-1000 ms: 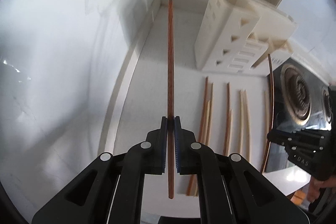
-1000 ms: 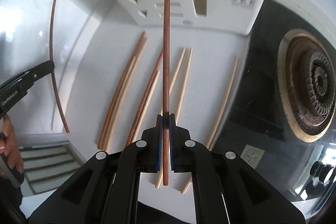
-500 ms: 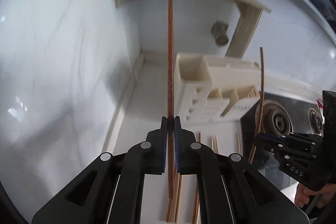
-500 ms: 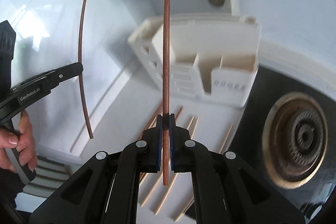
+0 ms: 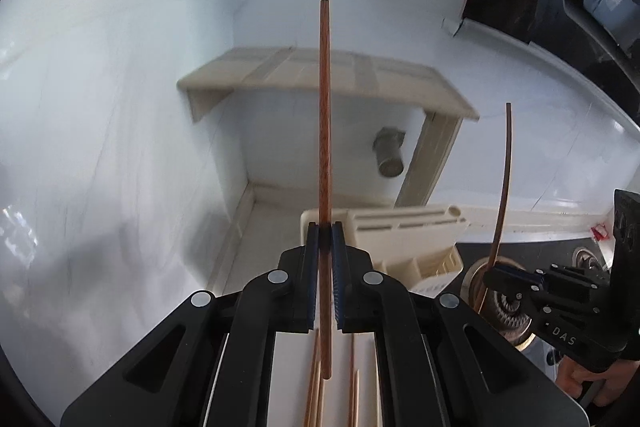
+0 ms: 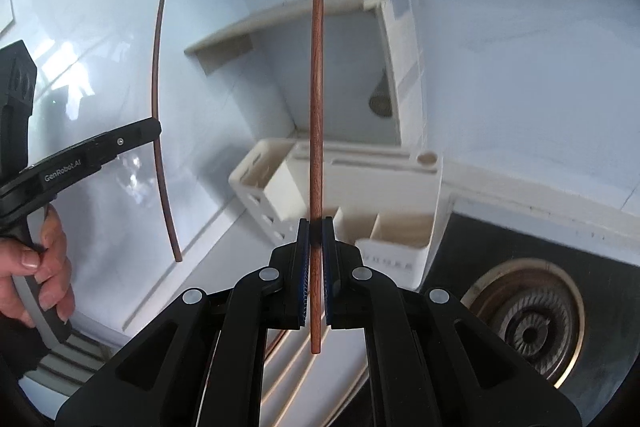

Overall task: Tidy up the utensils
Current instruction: 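Lift the held dark red chopsticks upright and carry both toward the white DROEE holder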

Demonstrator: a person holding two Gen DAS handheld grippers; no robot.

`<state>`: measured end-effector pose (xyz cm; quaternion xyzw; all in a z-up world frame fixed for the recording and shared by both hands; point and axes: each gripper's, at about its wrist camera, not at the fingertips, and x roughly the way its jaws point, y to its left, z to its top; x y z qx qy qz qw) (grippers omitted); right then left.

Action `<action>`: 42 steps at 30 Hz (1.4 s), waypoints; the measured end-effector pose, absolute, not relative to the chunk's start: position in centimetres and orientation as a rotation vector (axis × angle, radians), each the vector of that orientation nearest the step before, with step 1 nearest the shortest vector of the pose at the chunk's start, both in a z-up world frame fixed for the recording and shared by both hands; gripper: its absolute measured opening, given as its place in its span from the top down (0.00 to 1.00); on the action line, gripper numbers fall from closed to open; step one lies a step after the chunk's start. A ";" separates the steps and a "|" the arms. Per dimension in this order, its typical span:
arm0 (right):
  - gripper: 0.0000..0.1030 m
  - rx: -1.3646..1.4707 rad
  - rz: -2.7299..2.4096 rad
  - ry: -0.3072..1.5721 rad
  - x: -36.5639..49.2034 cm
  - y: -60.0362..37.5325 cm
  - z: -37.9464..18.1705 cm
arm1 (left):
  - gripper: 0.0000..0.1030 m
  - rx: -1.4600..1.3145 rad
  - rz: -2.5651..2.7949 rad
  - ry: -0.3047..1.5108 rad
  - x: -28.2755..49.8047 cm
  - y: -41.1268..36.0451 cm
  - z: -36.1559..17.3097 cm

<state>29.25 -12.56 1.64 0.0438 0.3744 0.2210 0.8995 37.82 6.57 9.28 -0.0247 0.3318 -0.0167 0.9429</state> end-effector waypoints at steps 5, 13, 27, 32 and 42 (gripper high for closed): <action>0.94 0.106 0.473 0.756 30.6 -12.9 2.1 | 0.94 -0.036 -0.043 0.623 39.1 5.7 10.3; 0.94 0.070 0.473 0.661 31.7 -13.1 4.1 | 0.94 -0.080 -0.040 0.577 41.2 5.5 10.9; 0.94 0.070 0.389 0.497 31.5 -13.8 2.2 | 0.94 -0.131 -0.085 0.470 43.1 6.6 9.1; 0.94 0.066 0.372 0.473 31.5 -13.7 1.3 | 0.94 -0.115 -0.076 0.452 43.6 6.2 8.5; 0.94 0.088 0.353 0.466 31.6 -13.6 -0.5 | 0.94 -0.151 -0.072 0.462 44.3 6.5 6.6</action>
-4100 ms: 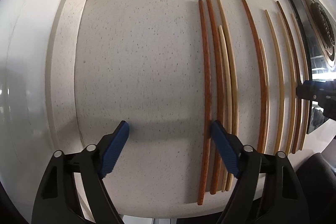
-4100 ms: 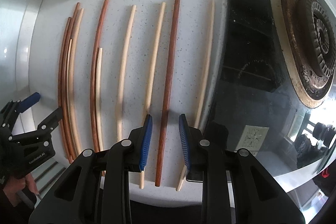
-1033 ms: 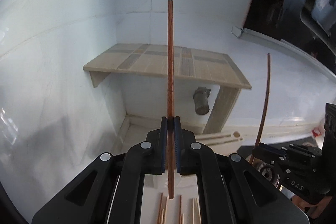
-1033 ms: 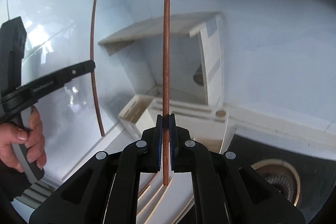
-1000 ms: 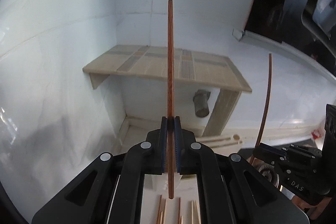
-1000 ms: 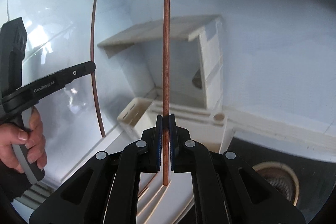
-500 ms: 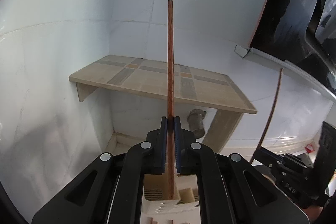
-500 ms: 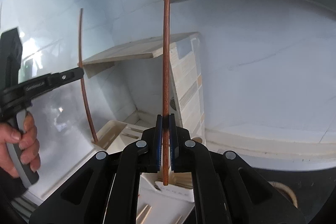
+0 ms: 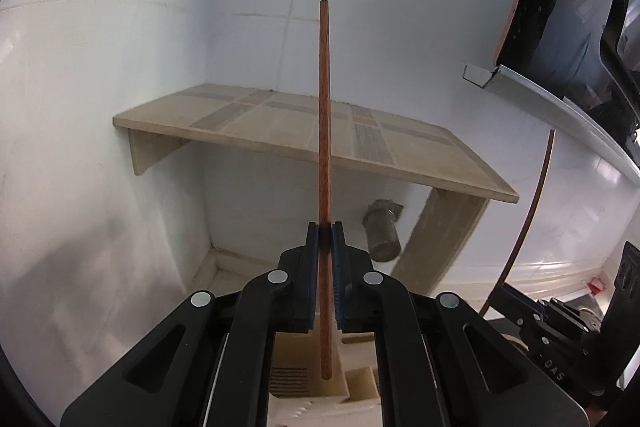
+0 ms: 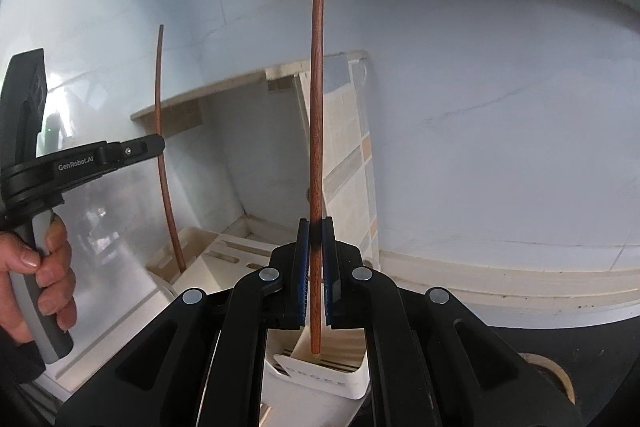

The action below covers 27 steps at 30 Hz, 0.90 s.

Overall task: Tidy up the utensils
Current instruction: 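Lift the held dark red chopsticks upright and carry both toward the white DROEE holder, then lower the left chopstick into the holder and open while the right gripper does the same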

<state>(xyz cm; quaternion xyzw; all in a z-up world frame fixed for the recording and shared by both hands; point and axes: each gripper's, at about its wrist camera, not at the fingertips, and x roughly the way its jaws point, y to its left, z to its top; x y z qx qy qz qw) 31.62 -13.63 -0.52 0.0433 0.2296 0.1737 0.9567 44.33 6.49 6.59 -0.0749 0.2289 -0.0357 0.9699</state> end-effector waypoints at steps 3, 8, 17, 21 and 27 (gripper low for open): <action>0.94 0.079 0.353 0.467 31.8 -13.5 -0.7 | 0.94 -0.154 -0.078 0.462 44.5 6.7 6.2; 0.94 0.050 0.339 0.462 31.5 -13.1 -1.3 | 0.94 -0.140 -0.077 0.449 44.6 6.7 5.5; 0.93 0.046 0.336 0.492 32.0 -12.6 -2.0 | 0.94 -0.178 -0.080 0.470 44.4 7.8 4.7; 0.72 0.047 0.335 0.498 31.9 -12.6 -1.9 | 0.94 -0.165 -0.079 0.473 43.9 8.0 5.2; 0.68 0.064 0.311 0.502 31.3 -13.0 -1.6 | 0.94 -0.156 -0.069 0.474 42.9 8.4 6.2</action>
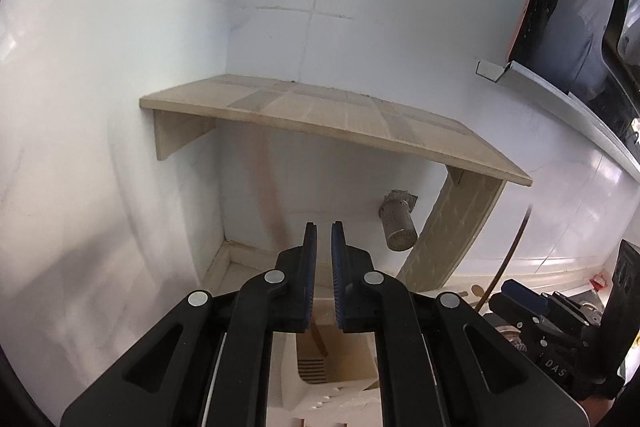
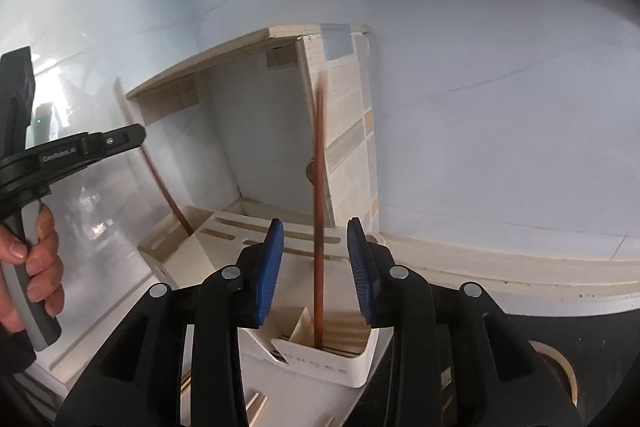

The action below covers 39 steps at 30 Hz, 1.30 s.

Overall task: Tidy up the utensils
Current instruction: 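Lower the left chopstick into the holder and open while the right gripper does the same, then withdraw both open grippers from the holder back over the remaining chopsticks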

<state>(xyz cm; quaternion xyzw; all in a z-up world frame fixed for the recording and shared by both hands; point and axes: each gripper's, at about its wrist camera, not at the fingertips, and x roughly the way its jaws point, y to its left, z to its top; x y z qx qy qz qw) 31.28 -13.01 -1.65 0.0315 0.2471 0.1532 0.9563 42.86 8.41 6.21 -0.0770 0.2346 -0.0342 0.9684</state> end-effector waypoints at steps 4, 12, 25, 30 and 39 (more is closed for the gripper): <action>0.68 0.067 0.301 0.512 30.5 -13.1 -1.4 | 0.94 -0.120 -0.062 0.476 42.2 8.5 6.6; 0.57 0.076 0.274 0.536 28.7 -13.4 -1.0 | 0.88 -0.112 -0.066 0.502 40.3 9.0 7.0; 0.41 0.102 0.198 0.664 25.4 -12.7 -2.5 | 0.68 -0.114 -0.119 0.666 37.7 9.2 3.8; 0.35 0.108 0.183 0.751 24.3 -12.7 -4.0 | 0.63 -0.062 -0.132 0.741 37.0 8.8 2.1; 0.35 0.112 0.152 0.903 24.2 -11.7 -6.2 | 0.63 -0.099 -0.140 0.966 37.0 9.9 -2.5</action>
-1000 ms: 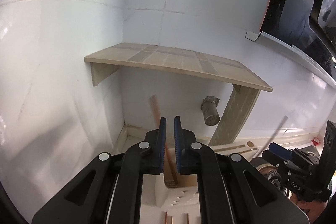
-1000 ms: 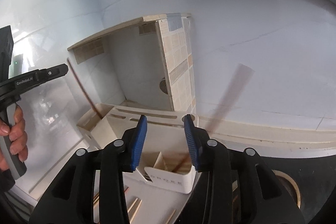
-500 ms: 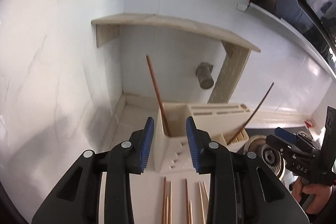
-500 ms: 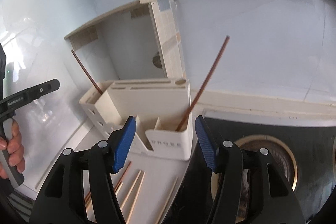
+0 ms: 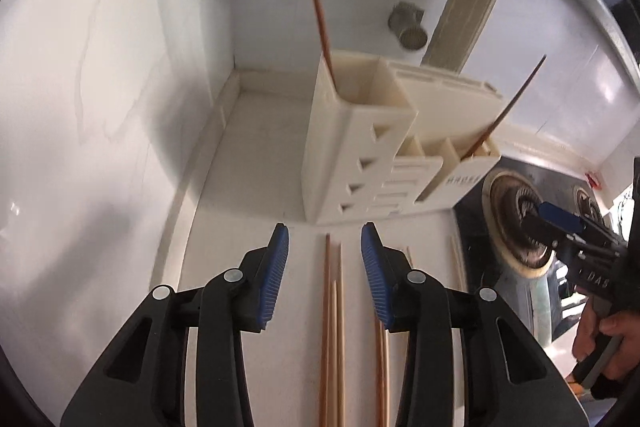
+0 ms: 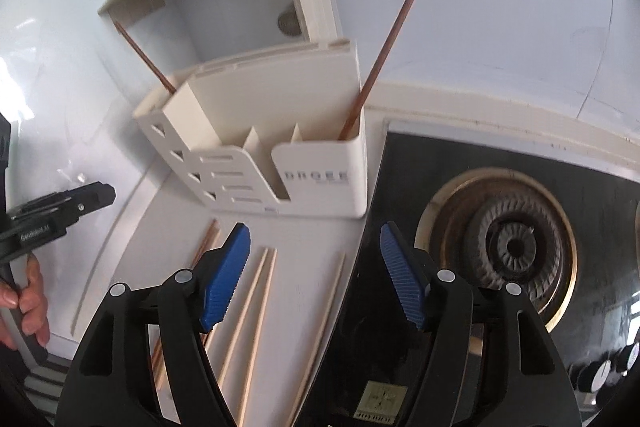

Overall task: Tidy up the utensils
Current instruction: 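Withdraw both open grippers from the holder back over the remaining chopsticks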

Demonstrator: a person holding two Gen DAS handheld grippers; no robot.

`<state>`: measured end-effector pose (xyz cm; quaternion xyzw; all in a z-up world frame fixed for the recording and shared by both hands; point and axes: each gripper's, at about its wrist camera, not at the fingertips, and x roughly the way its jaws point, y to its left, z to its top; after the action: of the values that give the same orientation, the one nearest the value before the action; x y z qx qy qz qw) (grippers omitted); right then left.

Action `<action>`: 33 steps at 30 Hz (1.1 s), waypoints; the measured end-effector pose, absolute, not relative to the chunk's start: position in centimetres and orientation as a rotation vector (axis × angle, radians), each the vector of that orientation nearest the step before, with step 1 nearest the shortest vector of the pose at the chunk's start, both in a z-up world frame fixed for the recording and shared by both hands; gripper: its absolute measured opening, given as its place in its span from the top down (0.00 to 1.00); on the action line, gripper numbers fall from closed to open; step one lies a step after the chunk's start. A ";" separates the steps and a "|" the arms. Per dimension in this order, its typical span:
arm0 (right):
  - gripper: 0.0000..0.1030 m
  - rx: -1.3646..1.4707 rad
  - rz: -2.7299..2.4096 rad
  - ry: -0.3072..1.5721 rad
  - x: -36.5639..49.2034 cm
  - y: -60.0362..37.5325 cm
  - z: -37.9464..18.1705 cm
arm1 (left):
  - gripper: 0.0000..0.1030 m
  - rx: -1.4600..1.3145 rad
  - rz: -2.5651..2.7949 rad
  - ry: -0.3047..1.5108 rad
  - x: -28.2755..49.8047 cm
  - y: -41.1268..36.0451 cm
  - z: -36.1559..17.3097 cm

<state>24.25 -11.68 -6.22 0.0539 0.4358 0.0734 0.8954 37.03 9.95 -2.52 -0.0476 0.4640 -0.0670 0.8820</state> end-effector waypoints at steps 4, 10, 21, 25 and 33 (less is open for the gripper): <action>0.34 0.078 0.147 0.960 24.3 -10.8 -7.1 | 0.63 -0.073 -0.136 1.011 36.8 10.2 -3.4; 0.34 0.060 0.136 1.054 24.2 -10.1 -8.6 | 0.60 -0.033 -0.149 1.086 36.2 10.3 -5.3; 0.34 0.115 0.161 1.280 24.7 -9.6 -12.1 | 0.55 0.052 -0.188 1.250 35.0 9.6 -9.1; 0.34 0.125 0.138 1.319 24.8 -9.4 -12.7 | 0.55 0.059 -0.182 1.296 34.9 9.8 -10.1; 0.34 0.148 0.131 1.404 24.9 -8.7 -14.2 | 0.55 0.032 -0.185 1.395 35.0 10.3 -11.7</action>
<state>24.91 -8.74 -14.19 0.0678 0.6448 0.0601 0.7590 34.99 10.26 -11.74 0.0145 0.6413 -0.0852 0.7624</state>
